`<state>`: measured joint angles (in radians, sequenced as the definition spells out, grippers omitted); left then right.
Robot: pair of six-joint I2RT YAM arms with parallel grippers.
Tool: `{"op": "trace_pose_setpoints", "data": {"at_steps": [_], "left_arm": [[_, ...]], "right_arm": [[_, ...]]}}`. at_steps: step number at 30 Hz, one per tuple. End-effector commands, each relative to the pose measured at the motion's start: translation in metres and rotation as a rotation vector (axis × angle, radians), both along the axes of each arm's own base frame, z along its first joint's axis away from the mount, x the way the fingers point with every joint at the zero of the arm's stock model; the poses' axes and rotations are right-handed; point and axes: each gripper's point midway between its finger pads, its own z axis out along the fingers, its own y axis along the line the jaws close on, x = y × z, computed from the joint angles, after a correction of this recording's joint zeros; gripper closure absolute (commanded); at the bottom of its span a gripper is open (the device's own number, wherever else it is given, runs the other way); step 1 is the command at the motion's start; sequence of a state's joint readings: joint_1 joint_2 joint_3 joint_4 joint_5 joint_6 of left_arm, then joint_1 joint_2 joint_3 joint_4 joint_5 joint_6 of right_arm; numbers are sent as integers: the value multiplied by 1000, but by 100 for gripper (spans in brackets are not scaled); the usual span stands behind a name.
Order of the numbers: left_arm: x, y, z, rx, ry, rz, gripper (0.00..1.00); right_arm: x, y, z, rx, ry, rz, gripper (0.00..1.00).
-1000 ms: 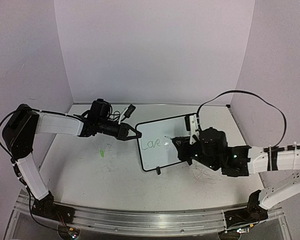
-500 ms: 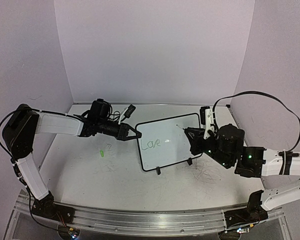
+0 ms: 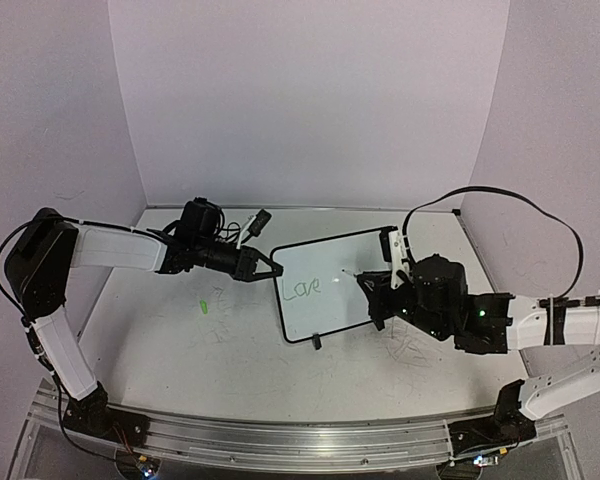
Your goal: Write a sentence on the whiteboard
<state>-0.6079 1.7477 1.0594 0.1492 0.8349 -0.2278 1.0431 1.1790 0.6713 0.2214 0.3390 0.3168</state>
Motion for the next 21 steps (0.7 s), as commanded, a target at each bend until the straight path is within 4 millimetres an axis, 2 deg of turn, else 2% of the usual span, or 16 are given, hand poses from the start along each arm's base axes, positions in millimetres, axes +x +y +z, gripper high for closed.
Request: {"op": "trace_pose_setpoints", "data": {"at_steps": [1,13,21], "left_arm": [[-4,0,26,-21,-37,-16,100],[-3,1,24,-8,-40,-9,100],[-2,1,23,-3,-39,-6,100]], "right_arm": [[8,13,11,30,6,-5,100],[10,20,-2,25,27,-4,100],[15,13,-8,5,21,-49,100]]}}
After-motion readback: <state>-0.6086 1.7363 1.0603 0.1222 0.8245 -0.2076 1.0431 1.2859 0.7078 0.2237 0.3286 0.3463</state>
